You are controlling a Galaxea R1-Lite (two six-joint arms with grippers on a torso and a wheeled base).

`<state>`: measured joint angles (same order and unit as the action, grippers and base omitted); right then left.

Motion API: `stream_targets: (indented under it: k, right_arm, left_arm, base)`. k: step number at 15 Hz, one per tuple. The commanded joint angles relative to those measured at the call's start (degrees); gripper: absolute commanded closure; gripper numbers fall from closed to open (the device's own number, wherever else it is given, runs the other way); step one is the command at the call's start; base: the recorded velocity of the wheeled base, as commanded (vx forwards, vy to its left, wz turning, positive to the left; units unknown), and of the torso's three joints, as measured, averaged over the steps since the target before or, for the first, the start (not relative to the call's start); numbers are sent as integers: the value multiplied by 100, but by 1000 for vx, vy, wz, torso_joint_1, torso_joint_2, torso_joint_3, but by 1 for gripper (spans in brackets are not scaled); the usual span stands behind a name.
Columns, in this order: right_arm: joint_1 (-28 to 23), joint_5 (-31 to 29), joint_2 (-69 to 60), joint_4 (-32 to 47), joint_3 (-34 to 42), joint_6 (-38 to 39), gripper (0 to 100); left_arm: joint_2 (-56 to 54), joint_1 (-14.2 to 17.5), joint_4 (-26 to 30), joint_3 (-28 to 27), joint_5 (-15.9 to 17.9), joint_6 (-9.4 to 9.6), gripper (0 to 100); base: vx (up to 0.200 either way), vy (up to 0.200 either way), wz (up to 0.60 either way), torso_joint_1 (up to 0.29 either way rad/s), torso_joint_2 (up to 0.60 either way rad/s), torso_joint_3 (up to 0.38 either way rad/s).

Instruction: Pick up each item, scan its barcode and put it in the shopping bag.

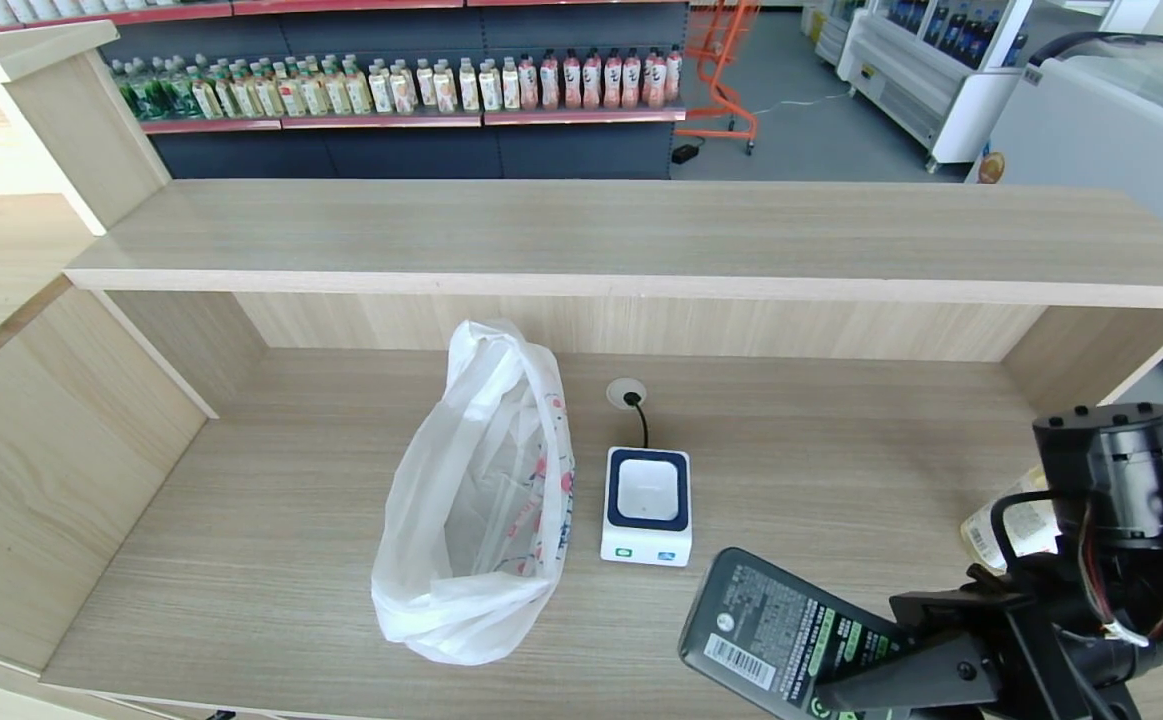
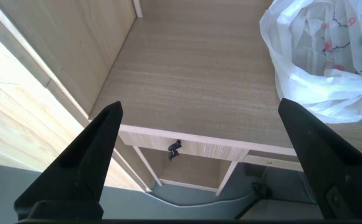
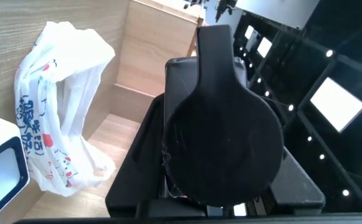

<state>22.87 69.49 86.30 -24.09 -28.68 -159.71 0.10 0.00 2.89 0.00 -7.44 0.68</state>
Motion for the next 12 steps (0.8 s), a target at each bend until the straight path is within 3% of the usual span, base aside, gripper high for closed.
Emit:
stream_targets:
  k: [1,3,7,10,12]
  right_arm:
    - [-116,-5,-456,9,153,880,100]
    - [-213,-76,-904,36,126,2603,100]
    - [-1601,-1104,-1994,53,117,5081,100]
    - [-1601,-1121,-1809,150,-23,8026,100]
    - [-2085,-1165,-1783,203,56,9405,100]
  left_arm:
    - [-1,0,1,0,-3,2,0]
    - [-1,0,1,0,-3,2,0]
    - [-1,0,1,0,-3,2,0]
    - [-1,0,1,0,-3,2,0]
    - [-1,0,1,0,-3,2,0]
  base:
    - [0,0,0,0,0,0]
    - [0,0,0,0,0,0]
    - [0,0,0,0,0,0]
    - [0,0,0,0,0,0]
    - [0,0,0,0,0,0]
